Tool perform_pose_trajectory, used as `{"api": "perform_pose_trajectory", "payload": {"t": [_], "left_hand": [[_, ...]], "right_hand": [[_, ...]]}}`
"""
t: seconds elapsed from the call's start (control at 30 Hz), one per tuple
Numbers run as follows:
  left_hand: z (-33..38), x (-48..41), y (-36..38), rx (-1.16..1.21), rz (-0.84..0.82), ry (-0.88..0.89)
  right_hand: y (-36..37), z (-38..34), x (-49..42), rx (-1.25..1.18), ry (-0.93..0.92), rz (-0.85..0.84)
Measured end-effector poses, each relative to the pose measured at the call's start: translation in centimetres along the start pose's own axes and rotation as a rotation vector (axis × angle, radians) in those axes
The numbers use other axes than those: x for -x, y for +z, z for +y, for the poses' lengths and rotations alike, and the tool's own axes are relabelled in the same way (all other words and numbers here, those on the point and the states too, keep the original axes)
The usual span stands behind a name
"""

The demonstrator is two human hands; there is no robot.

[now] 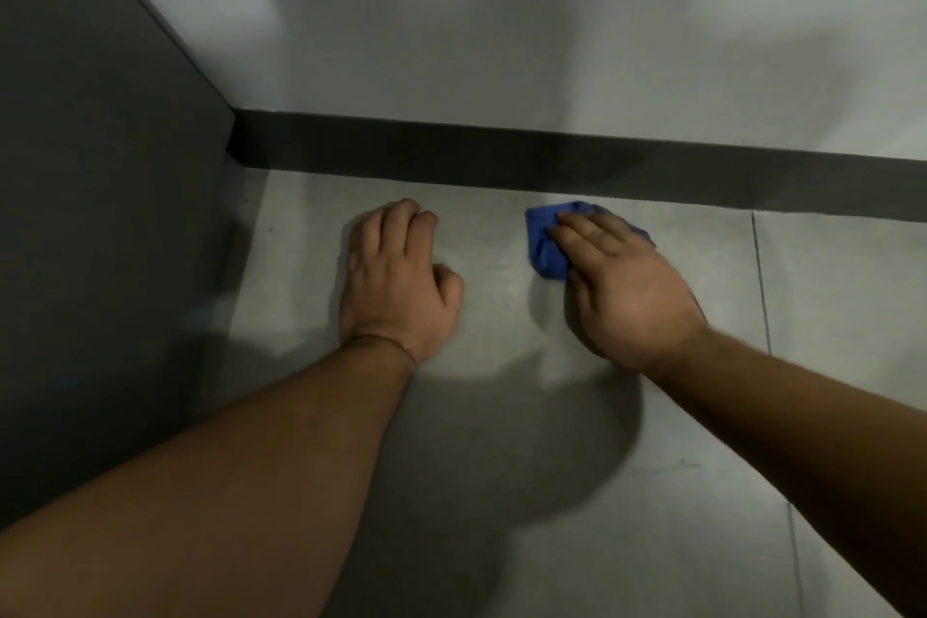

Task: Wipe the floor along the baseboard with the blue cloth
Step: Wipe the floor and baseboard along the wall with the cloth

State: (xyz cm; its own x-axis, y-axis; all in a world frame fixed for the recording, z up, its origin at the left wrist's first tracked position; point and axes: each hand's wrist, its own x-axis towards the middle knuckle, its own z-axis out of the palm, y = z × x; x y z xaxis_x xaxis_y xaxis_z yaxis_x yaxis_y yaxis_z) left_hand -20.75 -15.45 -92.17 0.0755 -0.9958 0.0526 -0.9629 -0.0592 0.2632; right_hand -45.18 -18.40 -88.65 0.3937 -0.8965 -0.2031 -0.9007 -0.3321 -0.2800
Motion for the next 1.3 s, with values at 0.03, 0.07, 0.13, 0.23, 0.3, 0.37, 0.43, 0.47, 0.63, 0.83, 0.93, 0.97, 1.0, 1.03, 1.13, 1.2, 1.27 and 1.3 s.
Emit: {"api": "perform_pose_trajectory", "payload": {"t": [0.03, 0.07, 0.13, 0.23, 0.3, 0.37, 0.43, 0.47, 0.63, 0.83, 0.93, 0.97, 1.0, 1.03, 1.13, 1.2, 1.27, 1.3], "left_hand": [[0.0, -0.1, 0.1, -0.014, -0.003, 0.004], [-0.1, -0.1, 0.3, -0.029, -0.006, 0.006], [0.0, -0.1, 0.4, -0.074, -0.017, 0.009], [0.0, -0.1, 0.3, -0.080, -0.020, 0.004], [0.0, -0.1, 0.3, -0.064, -0.019, 0.002], [-0.1, 0.0, 0.1, -0.051, -0.026, 0.008], [-0.1, 0.0, 0.0, -0.027, -0.026, 0.019], [-0.1, 0.0, -0.1, -0.021, -0.027, 0.021], [0.1, 0.1, -0.5, -0.043, -0.043, 0.010], [0.3, 0.2, -0.7, -0.023, -0.029, 0.022], [0.4, 0.2, -0.8, -0.014, -0.035, 0.022], [0.4, 0.3, -0.9, -0.007, -0.034, 0.021], [0.5, 0.3, -0.9, 0.001, -0.032, 0.020], [0.5, 0.3, -1.0, 0.010, -0.030, 0.020], [0.5, 0.3, -1.0, 0.030, -0.032, 0.016], [0.4, 0.2, -1.1, 0.027, -0.040, 0.014], [0.4, 0.3, -1.1, 0.022, -0.042, 0.013], [0.5, 0.3, -1.1, 0.023, -0.041, 0.011]], "right_hand": [[0.2, -0.3, 0.7, -0.011, 0.001, -0.015], [0.5, -0.8, 1.1, -0.017, -0.008, -0.028], [0.9, -1.9, 0.6, -0.029, -0.052, -0.055], [0.9, -2.5, -2.5, 0.010, -0.152, -0.057], [0.5, -1.9, -4.2, 0.040, -0.198, -0.052], [0.0, -0.4, -4.1, 0.030, -0.213, -0.030], [0.0, 1.5, -2.5, -0.020, -0.183, 0.034], [0.1, 2.2, -1.4, -0.058, -0.147, 0.071], [0.1, 3.5, 1.8, -0.023, -0.161, 0.136], [-3.6, -0.7, -3.7, 0.277, -0.713, 0.223], [-4.5, -3.2, -5.8, 0.471, -0.792, 0.220], [-4.7, -3.2, -6.2, 0.556, -0.758, 0.175], [-4.9, -2.7, -6.5, 0.612, -0.716, 0.124], [-5.2, -2.1, -6.6, 0.638, -0.683, 0.080], [-5.5, 1.4, -5.7, 0.664, -0.669, 0.081], [-5.4, 3.7, -4.3, 0.685, -0.615, 0.096], [-5.2, 5.5, -2.7, 0.609, -0.518, 0.049], [-4.9, 6.2, -2.0, 0.555, -0.458, 0.037]]}}
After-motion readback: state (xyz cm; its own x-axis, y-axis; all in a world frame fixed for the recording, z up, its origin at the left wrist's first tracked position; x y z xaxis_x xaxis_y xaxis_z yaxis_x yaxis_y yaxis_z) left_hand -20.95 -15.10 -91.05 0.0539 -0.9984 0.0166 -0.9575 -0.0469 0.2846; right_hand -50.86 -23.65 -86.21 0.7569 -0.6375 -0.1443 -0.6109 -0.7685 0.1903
